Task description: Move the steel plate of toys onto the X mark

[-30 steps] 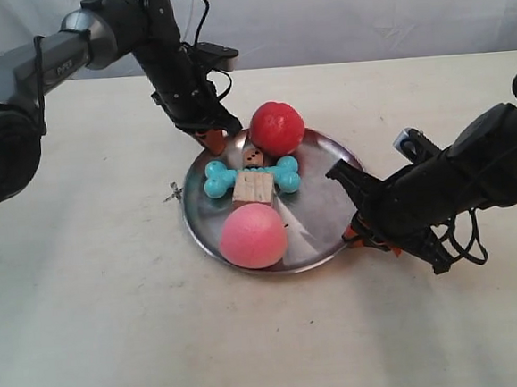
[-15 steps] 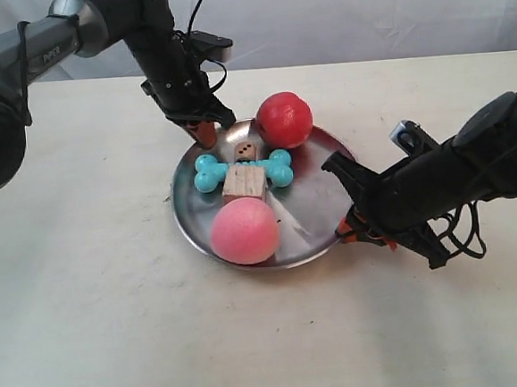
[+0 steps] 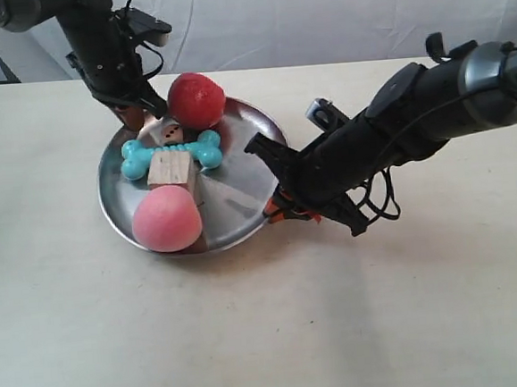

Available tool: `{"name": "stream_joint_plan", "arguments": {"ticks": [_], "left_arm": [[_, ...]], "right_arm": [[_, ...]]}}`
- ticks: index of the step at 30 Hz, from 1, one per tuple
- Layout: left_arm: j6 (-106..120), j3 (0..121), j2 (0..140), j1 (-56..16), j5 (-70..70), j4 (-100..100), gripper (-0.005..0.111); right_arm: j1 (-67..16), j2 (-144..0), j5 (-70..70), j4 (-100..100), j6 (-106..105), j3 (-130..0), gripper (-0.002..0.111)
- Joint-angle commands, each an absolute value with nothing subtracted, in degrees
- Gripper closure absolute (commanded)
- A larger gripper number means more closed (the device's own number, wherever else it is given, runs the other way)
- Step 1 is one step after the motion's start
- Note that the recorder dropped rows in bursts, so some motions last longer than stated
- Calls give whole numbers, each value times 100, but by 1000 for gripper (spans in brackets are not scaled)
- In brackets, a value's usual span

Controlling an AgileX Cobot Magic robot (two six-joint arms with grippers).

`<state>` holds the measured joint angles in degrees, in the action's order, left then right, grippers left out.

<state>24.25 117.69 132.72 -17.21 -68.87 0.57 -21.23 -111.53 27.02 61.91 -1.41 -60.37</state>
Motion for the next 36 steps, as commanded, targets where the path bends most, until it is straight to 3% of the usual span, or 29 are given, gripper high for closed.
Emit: {"name": "stream_joint_plan", "arguments": {"ticks": [1, 11, 13, 17, 19, 24, 32, 36], "left_arm": [[2403, 11407, 13200, -1552, -6996, 634, 107], [2284, 11285, 13540, -1325, -6996, 894, 104], [2196, 11285, 13540, -1291, -6996, 894, 97], [2141, 11285, 13540, -1215, -6996, 908, 78], [2141, 11285, 13540, -1186, -6996, 908, 68], [2111, 11285, 13503, -1128, -6996, 836, 56], [1959, 11285, 13110, -923, -6996, 709, 56], [1744, 11285, 12728, -750, -6996, 749, 73]], "right_arm": [[-2282, -11398, 2792, 6315, -276, -6362, 109], [-2282, -11793, 2755, 6303, -421, -6373, 108], [-2282, -11842, 2810, 6344, -435, -6373, 100], [-2282, -11857, 2822, 6369, -435, -6373, 71], [-2282, -11846, 2837, 6369, -435, -6373, 62], [-2272, -11807, 2985, 6253, -435, -6373, 61], [-1937, -11409, 3035, 5461, -424, -6373, 61], [-1498, -11017, 3362, 4530, -159, -6373, 63]]}}
